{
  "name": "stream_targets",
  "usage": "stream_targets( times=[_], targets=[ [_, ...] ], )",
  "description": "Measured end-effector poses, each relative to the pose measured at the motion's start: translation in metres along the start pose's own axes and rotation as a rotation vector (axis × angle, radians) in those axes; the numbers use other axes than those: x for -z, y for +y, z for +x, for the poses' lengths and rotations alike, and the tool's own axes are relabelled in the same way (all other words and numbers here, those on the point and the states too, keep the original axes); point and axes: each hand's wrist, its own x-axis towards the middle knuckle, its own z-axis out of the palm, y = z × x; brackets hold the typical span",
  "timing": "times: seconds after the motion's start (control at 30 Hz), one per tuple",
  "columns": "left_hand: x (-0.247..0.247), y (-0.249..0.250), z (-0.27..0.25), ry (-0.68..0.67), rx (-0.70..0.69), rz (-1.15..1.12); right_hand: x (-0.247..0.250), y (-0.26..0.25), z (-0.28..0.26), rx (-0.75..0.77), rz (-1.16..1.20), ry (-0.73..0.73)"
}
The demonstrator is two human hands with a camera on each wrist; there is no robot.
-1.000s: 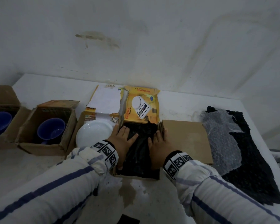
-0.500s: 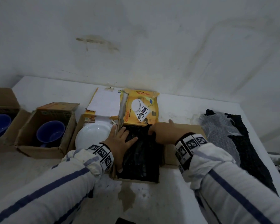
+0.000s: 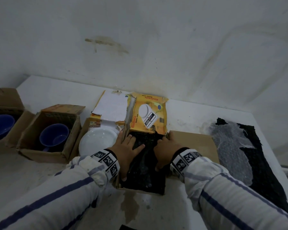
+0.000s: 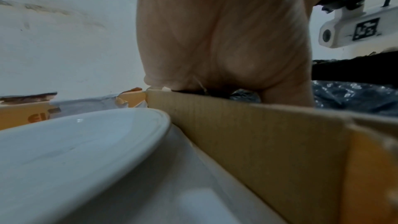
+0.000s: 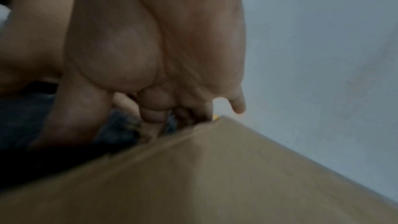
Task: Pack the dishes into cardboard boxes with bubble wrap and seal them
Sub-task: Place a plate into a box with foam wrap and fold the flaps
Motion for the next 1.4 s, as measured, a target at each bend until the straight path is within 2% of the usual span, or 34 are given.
stream_targets(
  times=[0.07,0.1,0.17,0.23,0.4,0.6,0.67,0.87,1.07,1.3,1.4],
  targets=[
    [-0.001,0.001,0.001,-0.008,0.003,-0.001,0.013,0.015,0.007,0.032,0.271,0.025],
    [-0.001,0.001,0.001,-0.011,0.003,-0.005,0.019,0.024,0.012,0.011,0.401,0.107],
    [-0.001,0.002,0.001,-0.013,0.007,-0.009,0.028,0.044,0.022,-0.105,0.646,0.312],
    [-0.001,0.002,0.002,-0.009,0.009,-0.024,0.029,0.057,0.033,-0.221,0.823,0.383],
    [-0.002,-0.002,0.003,-0.031,-0.012,-0.072,0.021,0.062,0.056,-0.289,1.061,0.251],
    [-0.001,-0.004,0.001,-0.036,-0.027,-0.101,0.017,0.068,0.062,-0.402,1.285,0.343],
    [-0.001,-0.004,0.000,-0.019,-0.026,-0.085,0.017,0.071,0.060,-0.400,1.381,0.340],
    [-0.001,-0.001,-0.002,-0.006,0.001,-0.042,0.014,0.068,0.058,-0.273,1.518,0.233],
    [-0.004,-0.001,-0.010,0.051,0.021,-0.045,0.019,0.066,0.049,-0.307,1.503,0.170],
    [-0.005,-0.002,-0.013,0.065,0.038,-0.036,0.010,0.063,0.038,-0.250,1.549,0.386],
    [-0.003,-0.001,-0.015,0.092,0.056,-0.043,0.006,0.065,0.021,-0.216,1.650,0.461]
  ],
)
